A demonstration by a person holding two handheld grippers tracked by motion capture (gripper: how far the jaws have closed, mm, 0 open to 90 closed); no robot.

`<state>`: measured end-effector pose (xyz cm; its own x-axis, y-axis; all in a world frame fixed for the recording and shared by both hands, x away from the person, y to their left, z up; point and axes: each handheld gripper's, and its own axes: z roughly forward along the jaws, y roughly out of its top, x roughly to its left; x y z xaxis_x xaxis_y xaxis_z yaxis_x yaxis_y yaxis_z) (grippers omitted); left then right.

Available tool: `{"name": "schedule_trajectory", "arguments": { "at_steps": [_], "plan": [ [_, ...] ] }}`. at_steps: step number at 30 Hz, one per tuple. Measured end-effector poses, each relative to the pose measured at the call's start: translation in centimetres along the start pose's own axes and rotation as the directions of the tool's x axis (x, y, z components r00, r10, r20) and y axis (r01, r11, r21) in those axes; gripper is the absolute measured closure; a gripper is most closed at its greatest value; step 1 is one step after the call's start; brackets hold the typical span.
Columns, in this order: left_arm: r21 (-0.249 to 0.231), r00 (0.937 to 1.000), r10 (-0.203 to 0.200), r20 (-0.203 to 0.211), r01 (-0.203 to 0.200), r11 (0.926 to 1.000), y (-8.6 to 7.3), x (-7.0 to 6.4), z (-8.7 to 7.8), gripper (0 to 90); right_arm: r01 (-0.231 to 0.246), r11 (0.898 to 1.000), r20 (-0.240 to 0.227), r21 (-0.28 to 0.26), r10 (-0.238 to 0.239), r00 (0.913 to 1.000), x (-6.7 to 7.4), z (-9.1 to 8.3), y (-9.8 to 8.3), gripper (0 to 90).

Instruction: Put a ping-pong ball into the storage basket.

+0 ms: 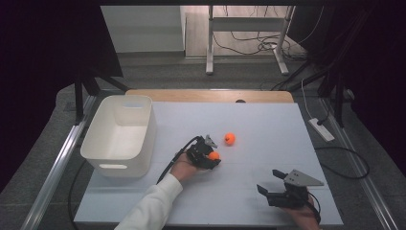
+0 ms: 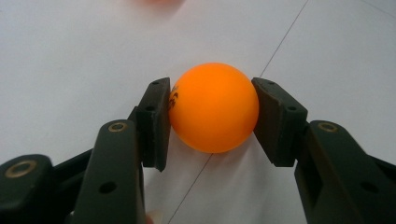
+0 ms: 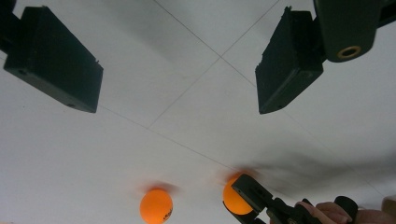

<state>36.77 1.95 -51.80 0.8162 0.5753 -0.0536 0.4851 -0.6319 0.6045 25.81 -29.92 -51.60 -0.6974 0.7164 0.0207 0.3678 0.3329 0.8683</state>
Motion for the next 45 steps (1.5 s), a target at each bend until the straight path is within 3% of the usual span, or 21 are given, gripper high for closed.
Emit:
{"name": "schedule_trajectory", "arguments": {
  "at_steps": [20,45],
  "plan": [
    [-0.051,1.0000,0.002,-0.003,-0.002,0.9987,0.0,-0.3,-1.5,50.9,0.000,1.000,0.001,-0.006,0.000,1.0000,0.0,0.0,0.0,14.7],
    [-0.138,0.9998,-0.017,-0.009,0.016,0.9903,-0.1,-0.2,-3.5,51.0,0.001,1.000,0.005,-0.003,-0.001,1.0000,0.0,0.0,0.0,14.7]
  ]
}}
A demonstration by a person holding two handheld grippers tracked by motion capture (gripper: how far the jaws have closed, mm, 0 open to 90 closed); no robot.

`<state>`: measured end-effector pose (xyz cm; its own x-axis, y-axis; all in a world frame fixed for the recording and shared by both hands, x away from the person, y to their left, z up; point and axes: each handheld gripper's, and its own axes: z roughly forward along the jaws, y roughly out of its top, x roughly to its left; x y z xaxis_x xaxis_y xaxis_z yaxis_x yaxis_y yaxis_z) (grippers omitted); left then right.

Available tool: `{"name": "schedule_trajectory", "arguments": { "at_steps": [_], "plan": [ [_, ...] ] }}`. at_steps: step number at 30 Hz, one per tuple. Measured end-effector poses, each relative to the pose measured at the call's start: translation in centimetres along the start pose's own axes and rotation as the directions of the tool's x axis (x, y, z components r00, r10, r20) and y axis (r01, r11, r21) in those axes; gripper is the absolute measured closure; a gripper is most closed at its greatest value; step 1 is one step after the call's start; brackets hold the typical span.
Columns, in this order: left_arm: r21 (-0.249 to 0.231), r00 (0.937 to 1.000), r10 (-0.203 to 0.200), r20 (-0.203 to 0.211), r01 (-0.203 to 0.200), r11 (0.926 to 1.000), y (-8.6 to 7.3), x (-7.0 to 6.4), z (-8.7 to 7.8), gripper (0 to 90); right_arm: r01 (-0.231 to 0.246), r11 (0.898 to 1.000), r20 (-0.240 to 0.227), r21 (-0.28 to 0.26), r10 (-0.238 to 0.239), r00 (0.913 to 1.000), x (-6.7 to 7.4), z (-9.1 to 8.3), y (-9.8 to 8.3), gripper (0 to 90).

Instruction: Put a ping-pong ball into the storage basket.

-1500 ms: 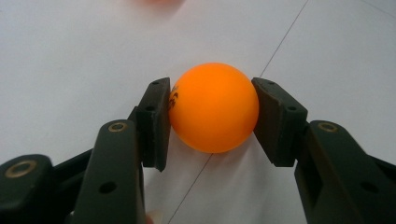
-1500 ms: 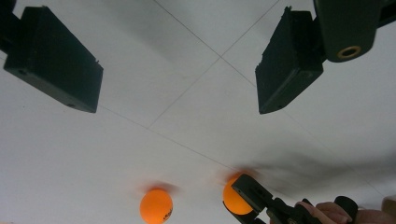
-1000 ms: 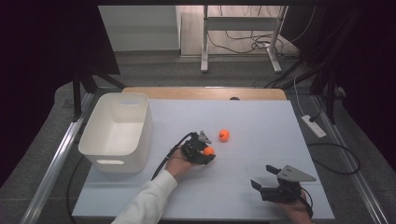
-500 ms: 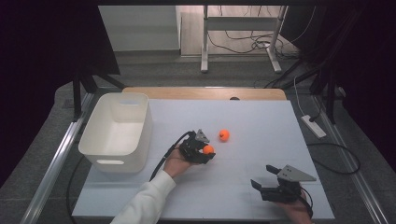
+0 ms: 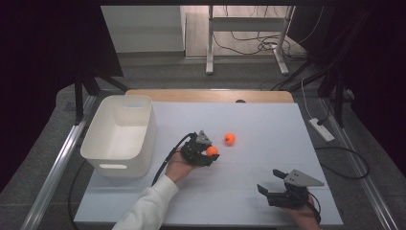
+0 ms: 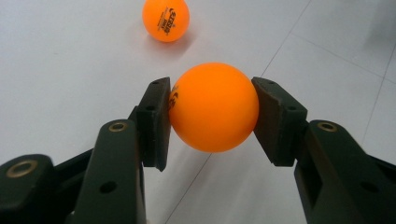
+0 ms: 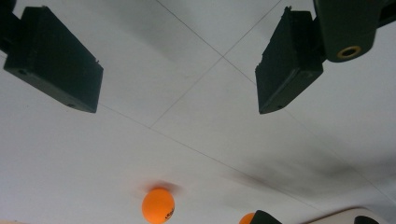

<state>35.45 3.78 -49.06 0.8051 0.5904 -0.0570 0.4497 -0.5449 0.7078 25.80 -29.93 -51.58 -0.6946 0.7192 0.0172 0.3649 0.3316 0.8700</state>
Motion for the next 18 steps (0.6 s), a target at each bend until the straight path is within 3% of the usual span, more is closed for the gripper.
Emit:
{"name": "schedule_trajectory", "arguments": {
  "at_steps": [18],
  "plan": [
    [-0.051,1.0000,0.002,0.008,-0.002,0.9987,-0.2,-0.2,-1.4,51.0,0.003,1.000,-0.001,0.001,-0.003,1.0000,0.0,0.0,0.0,14.7]
  ]
}}
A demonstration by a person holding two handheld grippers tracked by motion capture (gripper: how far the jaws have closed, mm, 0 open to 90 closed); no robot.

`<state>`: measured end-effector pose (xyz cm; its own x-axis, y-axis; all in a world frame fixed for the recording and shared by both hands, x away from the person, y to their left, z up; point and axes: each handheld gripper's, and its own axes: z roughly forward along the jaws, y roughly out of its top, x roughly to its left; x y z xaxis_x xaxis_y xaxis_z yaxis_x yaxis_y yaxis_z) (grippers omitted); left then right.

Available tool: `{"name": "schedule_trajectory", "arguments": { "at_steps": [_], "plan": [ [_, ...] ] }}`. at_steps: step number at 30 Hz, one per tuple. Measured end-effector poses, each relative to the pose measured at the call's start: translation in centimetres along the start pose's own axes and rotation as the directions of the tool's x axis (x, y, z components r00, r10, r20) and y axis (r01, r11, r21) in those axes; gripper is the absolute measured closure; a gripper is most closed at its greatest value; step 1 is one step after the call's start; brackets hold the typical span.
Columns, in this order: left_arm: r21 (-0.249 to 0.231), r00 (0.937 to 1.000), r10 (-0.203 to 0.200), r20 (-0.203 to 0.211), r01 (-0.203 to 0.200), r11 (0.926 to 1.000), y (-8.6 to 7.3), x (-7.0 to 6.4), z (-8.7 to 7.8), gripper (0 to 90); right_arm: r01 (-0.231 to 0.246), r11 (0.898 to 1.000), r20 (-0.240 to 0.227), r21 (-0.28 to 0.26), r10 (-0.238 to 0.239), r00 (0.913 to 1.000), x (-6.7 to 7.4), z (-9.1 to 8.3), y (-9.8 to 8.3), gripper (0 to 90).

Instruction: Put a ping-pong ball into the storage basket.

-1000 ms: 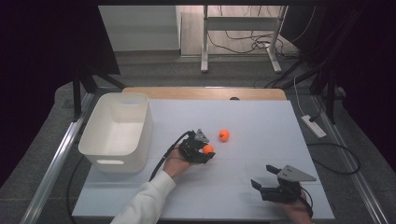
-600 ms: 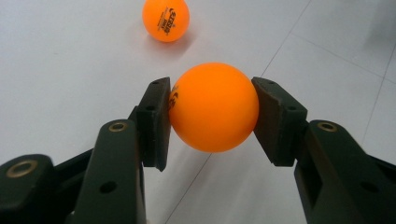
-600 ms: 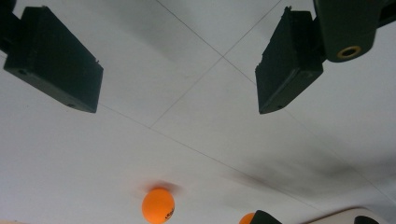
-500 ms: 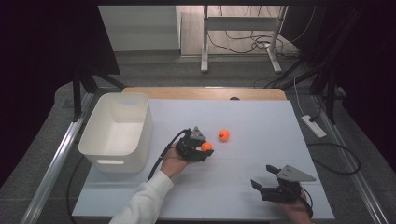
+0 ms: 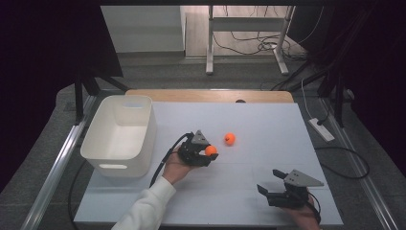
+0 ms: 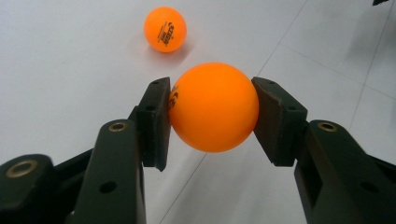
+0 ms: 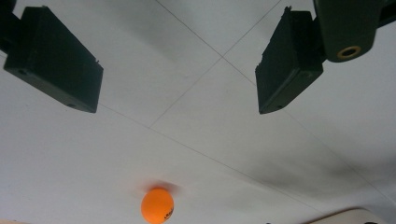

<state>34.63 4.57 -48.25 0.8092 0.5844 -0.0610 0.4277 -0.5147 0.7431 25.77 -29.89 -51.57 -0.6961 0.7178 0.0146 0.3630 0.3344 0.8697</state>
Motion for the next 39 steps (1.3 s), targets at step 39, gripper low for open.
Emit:
{"name": "schedule_trajectory", "arguments": {
  "at_steps": [39],
  "plan": [
    [-0.136,1.0000,0.005,-0.006,-0.005,0.9907,0.9,-0.2,-3.9,51.0,0.000,1.000,0.004,-0.004,0.000,1.0000,0.0,0.0,0.0,14.8]
  ]
}}
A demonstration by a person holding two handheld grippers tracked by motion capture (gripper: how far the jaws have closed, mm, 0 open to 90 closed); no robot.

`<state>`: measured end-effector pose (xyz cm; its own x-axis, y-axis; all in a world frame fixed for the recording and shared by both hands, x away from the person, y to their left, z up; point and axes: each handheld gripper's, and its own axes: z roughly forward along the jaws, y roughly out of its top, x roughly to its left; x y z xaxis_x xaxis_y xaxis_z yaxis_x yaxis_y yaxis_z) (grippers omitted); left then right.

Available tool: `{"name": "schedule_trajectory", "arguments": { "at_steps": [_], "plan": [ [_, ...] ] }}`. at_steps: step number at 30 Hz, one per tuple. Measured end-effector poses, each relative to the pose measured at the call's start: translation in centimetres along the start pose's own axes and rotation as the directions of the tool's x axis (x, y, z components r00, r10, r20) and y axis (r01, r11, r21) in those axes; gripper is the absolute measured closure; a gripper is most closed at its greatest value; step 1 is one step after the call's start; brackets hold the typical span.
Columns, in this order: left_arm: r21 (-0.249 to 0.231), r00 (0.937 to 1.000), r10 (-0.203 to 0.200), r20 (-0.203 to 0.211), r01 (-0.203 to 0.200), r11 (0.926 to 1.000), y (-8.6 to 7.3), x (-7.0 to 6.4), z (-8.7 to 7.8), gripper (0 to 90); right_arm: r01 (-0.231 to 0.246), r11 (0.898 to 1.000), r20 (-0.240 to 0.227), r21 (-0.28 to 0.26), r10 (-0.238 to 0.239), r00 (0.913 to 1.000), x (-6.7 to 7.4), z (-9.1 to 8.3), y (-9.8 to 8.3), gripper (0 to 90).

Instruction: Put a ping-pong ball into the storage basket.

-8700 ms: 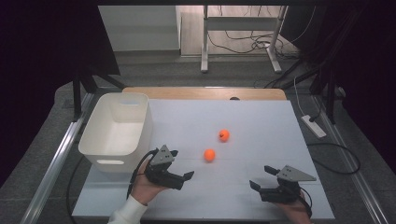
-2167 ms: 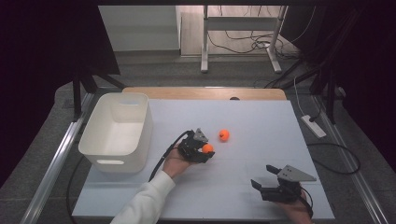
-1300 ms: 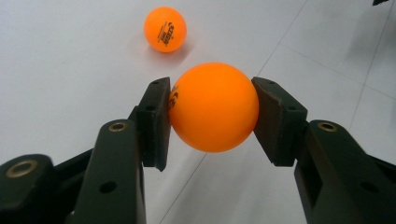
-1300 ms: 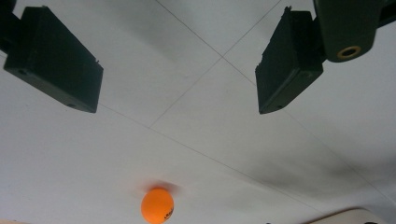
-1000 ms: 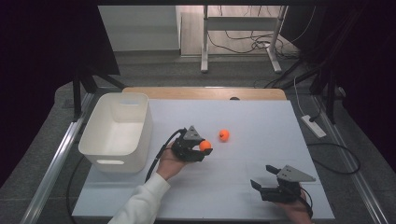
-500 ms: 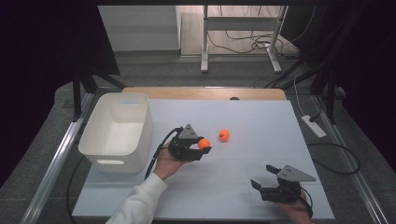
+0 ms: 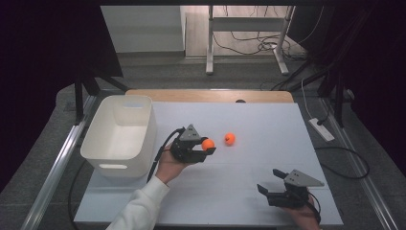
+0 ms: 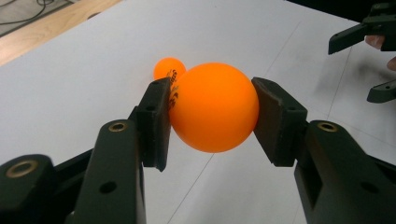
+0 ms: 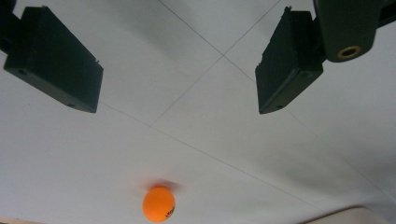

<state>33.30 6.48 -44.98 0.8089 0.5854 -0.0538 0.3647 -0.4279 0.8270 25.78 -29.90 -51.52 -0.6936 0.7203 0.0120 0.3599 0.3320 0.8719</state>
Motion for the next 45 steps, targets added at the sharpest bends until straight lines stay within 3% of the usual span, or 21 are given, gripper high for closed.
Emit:
{"name": "schedule_trajectory", "arguments": {
  "at_steps": [21,45],
  "plan": [
    [-0.045,0.9998,0.004,-0.017,-0.004,0.9990,0.8,0.2,-1.5,50.9,0.001,1.000,0.001,0.000,-0.001,1.0000,0.0,0.0,0.0,14.8],
    [-0.120,0.9996,0.007,-0.029,-0.010,0.9928,2.1,0.4,-3.3,50.9,0.003,1.000,0.008,0.000,-0.003,1.0000,0.0,0.0,0.0,14.9]
  ]
}}
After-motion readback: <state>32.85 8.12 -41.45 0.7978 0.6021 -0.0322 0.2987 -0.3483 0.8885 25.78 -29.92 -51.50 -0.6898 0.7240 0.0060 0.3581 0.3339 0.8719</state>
